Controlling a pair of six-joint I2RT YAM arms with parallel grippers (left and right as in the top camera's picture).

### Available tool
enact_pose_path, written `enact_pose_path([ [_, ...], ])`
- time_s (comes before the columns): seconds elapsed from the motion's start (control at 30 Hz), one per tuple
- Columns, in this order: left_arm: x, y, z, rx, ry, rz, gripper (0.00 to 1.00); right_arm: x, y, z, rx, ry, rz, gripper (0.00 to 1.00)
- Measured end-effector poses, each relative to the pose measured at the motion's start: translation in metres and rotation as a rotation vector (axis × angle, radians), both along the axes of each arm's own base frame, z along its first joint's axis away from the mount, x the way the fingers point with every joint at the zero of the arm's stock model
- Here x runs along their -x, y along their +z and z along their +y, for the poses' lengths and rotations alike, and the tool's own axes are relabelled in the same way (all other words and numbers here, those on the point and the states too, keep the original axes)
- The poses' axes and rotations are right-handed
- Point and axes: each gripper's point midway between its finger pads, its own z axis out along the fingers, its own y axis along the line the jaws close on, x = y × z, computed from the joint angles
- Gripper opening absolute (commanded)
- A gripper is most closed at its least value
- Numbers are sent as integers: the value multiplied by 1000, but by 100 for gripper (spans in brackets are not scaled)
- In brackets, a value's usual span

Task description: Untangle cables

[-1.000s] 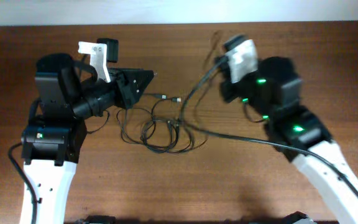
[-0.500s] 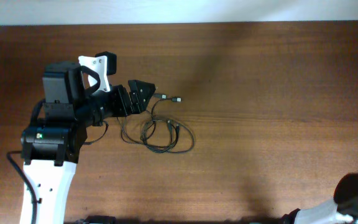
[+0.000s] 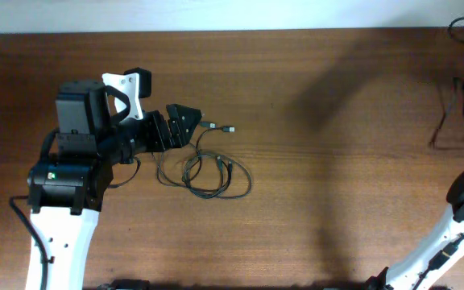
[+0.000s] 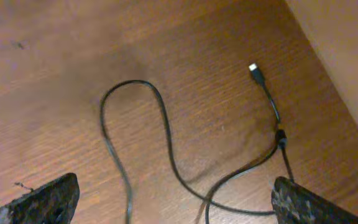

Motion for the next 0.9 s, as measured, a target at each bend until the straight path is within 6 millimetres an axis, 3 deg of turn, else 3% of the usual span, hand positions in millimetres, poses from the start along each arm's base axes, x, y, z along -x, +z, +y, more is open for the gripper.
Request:
enact_pose_path([
  [0.07,0,0,0,0,0,0,99,7,30,19,-22,-12,-16,98],
  [0.13,0,0,0,0,0,0,99,0,72,72,-65,40,-73,98],
  [0.17,0,0,0,0,0,-1,99,-2,83,114,-118,101,-64,98],
  [0.23,0,0,0,0,0,-1,99,-4,100,219,-222,262,-36,98],
  [0.27,0,0,0,0,0,0,99,4,99,297,-347,380,14,99],
  [0.3,0,0,0,0,0,-1,99,19,95,342,-451,450,79,99],
  [0.37,0,0,0,0,0,0,99,50,91,424,-555,589,194,99],
  [0.43,0,0,0,0,0,0,99,74,88,477,-617,606,272,98],
  [0.5,0,0,0,0,0,0,99,87,85,487,-652,555,327,99],
  [0.63,-4,3,2,-18,4,-30,99,121,72,474,-636,453,484,99],
  [0.7,3,-17,16,-119,46,32,99,126,72,467,-604,435,500,99],
  [0.77,18,-43,24,-248,76,130,99,130,87,463,-590,445,457,99],
  [0.83,24,-60,13,-324,35,179,99,145,115,459,-585,463,397,99],
  [0.9,20,-89,-7,-411,-29,245,99,156,127,455,-577,464,384,99],
])
